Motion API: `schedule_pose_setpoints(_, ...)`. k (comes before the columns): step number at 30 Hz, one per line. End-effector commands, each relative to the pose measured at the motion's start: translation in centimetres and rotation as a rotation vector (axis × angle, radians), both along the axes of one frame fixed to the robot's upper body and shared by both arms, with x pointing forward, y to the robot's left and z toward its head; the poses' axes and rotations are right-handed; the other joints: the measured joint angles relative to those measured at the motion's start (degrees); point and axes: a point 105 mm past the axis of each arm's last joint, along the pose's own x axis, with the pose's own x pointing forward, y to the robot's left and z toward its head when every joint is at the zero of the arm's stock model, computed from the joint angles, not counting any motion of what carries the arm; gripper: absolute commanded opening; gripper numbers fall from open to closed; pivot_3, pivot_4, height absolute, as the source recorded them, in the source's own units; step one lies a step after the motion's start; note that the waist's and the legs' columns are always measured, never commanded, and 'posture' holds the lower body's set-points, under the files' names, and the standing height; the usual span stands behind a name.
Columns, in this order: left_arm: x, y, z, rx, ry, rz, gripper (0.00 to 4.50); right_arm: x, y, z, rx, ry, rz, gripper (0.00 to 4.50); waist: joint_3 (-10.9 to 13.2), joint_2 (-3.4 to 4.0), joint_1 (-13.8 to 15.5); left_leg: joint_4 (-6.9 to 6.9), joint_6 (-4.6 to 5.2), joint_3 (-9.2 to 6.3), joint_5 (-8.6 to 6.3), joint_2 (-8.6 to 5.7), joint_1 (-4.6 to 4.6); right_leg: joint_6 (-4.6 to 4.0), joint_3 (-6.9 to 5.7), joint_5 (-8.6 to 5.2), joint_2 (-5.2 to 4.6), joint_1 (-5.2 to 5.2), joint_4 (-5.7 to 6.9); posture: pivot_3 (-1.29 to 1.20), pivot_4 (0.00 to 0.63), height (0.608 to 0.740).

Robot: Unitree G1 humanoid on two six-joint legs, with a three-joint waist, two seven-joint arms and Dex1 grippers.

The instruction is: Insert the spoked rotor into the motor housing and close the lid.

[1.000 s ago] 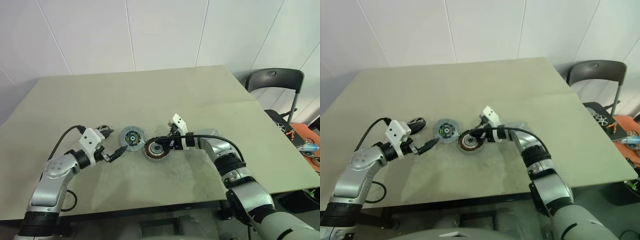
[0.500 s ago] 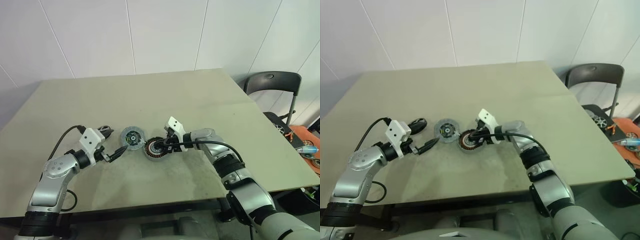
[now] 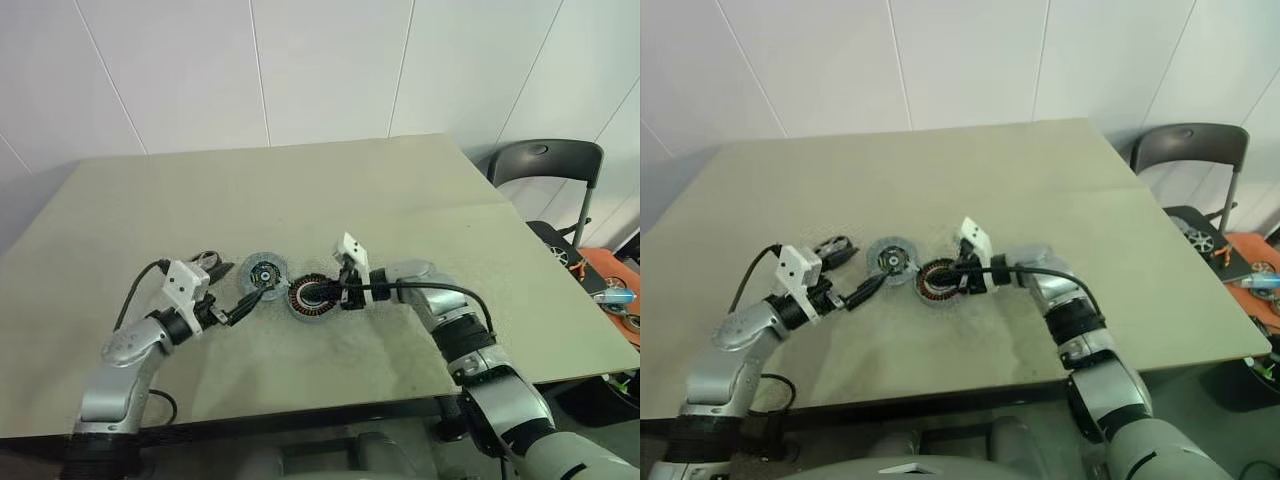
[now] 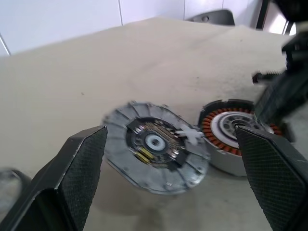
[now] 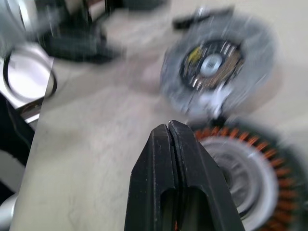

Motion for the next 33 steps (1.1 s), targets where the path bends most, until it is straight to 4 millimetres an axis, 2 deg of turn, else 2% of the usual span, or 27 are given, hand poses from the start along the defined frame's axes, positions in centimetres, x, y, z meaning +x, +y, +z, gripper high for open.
schedule_pose_setpoints(1, 0.4, 1.3, -0.1, -0.111, 0.018, 0.099, 4.50, 0.4, 0.5, 3.0, 0.041, -0.093, 0.024, 0.03, 0.00, 0.00, 0.06, 0.01, 0.00, 0.00, 0.00, 0.00, 0.00, 0.00, -0.01, 0.00, 0.00, 0.01, 0.00, 0.00, 0.000, 0.740)
schedule_pose_setpoints(8, 1.0, 2.8, -3.9, -0.359, 0.211, 0.320, 4.50, 0.6, 0.6, 5.2, 0.048, -0.169, 0.041, 0.03, 0.01, -0.03, 0.21, 0.07, 0.00, 0.01, 0.00, -0.04, -0.04, 0.02, -0.01, 0.00, -0.04, 0.03, -0.05, 0.00, 0.000, 0.740)
schedule_pose_setpoints(14, 2.1, 3.0, -5.2, -0.501, 0.342, 0.416, 4.50, 0.6, 0.6, 5.6, 0.046, -0.185, 0.043, 0.03, 0.00, -0.04, 1.40, 0.13, 0.00, -0.02, 0.00, -0.04, 0.01, 0.02, -0.05, 0.00, -0.02, 0.09, -0.02, 0.00, 0.000, 0.740)
schedule_pose_setpoints(19, 3.3, 3.4, -4.6, -0.614, 0.387, 0.459, 4.50, 0.6, 0.7, 5.4, 0.040, -0.187, 0.036, 0.03, -0.01, -0.04, 1.51, 0.17, 0.00, -0.02, 0.00, -0.04, 0.13, 0.02, -0.06, -0.01, 0.01, 0.22, 0.02, 0.00, 0.000, 0.740)
schedule_pose_setpoints(23, 4.4, 4.8, -3.8, -0.745, 0.402, 0.518, 4.50, 0.7, 0.6, 5.0, 0.027, -0.186, 0.025, 0.03, -0.01, -0.04, 1.42, 0.17, -0.01, -0.04, 0.01, -0.04, 0.19, 0.01, -0.06, -0.01, 0.05, 0.24, 0.05, 0.00, 0.000, 0.740)
schedule_pose_setpoints(32, 5.2, 6.4, -3.3, -0.982, 0.456, 0.585, 4.50, 0.7, 0.6, 4.6, 0.013, -0.183, 0.013, 0.03, 0.00, -0.07, 1.33, 0.11, -0.02, -0.04, 0.01, -0.04, 0.09, 0.02, -0.04, 0.00, 0.04, 0.13, 0.01, 0.00, 0.000, 0.740)
schedule_pose_setpoints(33, 5.2, 6.5, -3.5, -1.003, 0.463, 0.595, 4.32, 0.7, 0.6, 4.5, 0.012, -0.182, 0.012, 0.01, 0.00, -0.07, 1.34, 0.11, -0.02, -0.03, 0.01, -0.04, 0.09, 0.02, -0.03, 0.00, 0.03, 0.12, 0.01, 0.00, 0.000, 0.740)
